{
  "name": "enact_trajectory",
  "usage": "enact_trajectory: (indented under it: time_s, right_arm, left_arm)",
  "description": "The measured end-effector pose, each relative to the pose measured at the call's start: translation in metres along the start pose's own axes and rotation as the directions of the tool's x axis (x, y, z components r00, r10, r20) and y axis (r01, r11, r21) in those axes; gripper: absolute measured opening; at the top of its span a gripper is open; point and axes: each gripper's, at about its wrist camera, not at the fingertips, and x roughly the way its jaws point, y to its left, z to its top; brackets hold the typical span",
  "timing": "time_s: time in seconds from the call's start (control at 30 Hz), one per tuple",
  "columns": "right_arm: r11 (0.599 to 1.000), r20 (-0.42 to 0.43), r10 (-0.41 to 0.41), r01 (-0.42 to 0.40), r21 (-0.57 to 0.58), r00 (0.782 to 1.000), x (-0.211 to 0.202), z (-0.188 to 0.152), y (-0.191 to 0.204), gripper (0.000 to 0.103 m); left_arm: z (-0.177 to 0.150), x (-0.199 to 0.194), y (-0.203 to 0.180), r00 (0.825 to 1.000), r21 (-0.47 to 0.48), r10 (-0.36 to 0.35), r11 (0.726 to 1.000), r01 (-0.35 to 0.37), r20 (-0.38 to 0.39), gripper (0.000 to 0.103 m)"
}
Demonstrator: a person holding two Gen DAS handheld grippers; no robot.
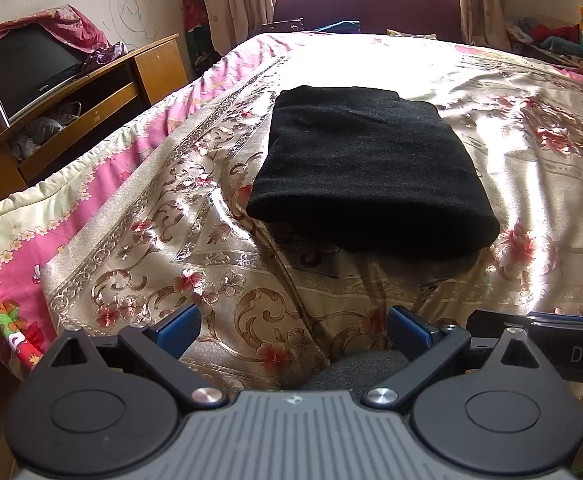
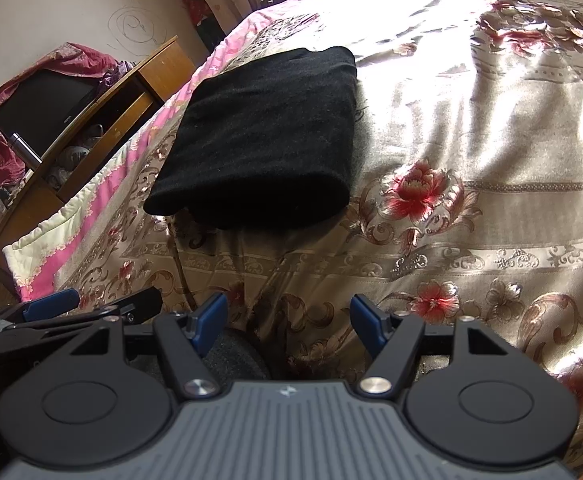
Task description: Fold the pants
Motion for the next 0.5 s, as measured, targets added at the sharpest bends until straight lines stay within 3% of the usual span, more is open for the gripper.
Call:
enact_trajectory:
  time_s: [0.5]
  right_arm:
    - [1.0,0.004,0.001,-0.001,-0.006,1.0,-0.0008,-0.0005,0.0017,0.07]
  left_arm:
    - [-0.0006,-0.0026,0.0016,1.0,-0.013,-0.002,1.0,0.002,-0.003,0.103]
